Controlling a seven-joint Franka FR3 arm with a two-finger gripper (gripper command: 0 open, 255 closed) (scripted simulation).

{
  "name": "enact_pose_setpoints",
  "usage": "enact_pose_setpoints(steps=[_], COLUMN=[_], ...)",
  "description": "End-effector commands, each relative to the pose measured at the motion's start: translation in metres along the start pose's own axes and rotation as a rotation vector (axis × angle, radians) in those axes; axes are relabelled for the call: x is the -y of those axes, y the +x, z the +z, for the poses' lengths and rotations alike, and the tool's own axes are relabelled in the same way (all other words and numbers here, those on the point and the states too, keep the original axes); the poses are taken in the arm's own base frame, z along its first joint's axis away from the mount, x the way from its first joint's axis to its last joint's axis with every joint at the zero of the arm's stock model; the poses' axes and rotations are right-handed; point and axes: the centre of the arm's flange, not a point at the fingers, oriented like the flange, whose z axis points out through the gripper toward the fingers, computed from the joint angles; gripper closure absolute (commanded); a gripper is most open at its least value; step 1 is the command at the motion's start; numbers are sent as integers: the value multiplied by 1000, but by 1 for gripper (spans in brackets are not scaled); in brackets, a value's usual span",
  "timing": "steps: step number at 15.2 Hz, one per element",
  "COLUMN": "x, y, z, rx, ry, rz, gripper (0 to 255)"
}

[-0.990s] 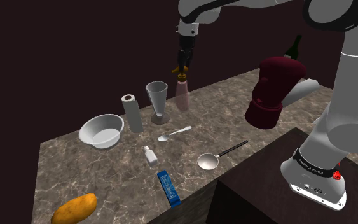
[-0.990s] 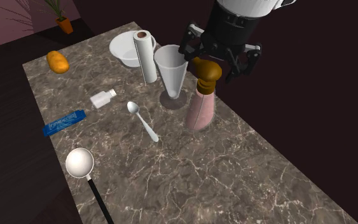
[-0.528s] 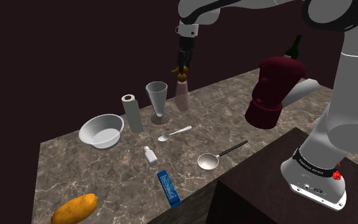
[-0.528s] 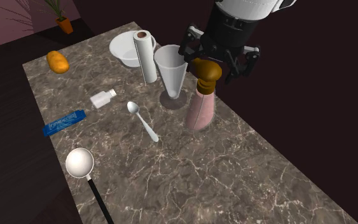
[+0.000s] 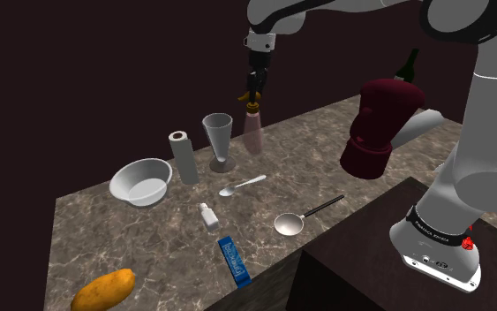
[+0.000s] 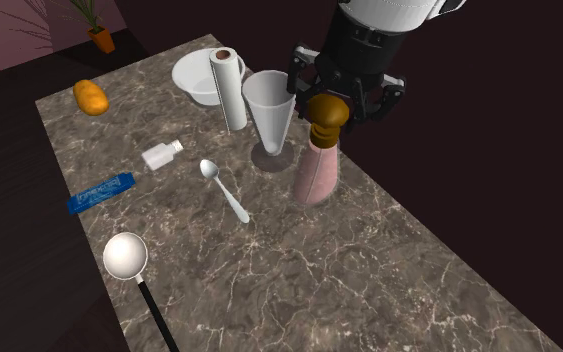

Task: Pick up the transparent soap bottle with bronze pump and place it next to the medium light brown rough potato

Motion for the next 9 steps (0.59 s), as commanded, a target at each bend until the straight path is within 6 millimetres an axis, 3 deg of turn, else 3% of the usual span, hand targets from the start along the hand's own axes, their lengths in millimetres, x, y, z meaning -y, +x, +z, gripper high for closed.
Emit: enact_pose_setpoints(steps=[1, 9], x=[0, 6], y=[0, 1], z=[0, -37], rx=[0, 0], ry=[0, 0], rz=[0, 0], gripper=[255, 255])
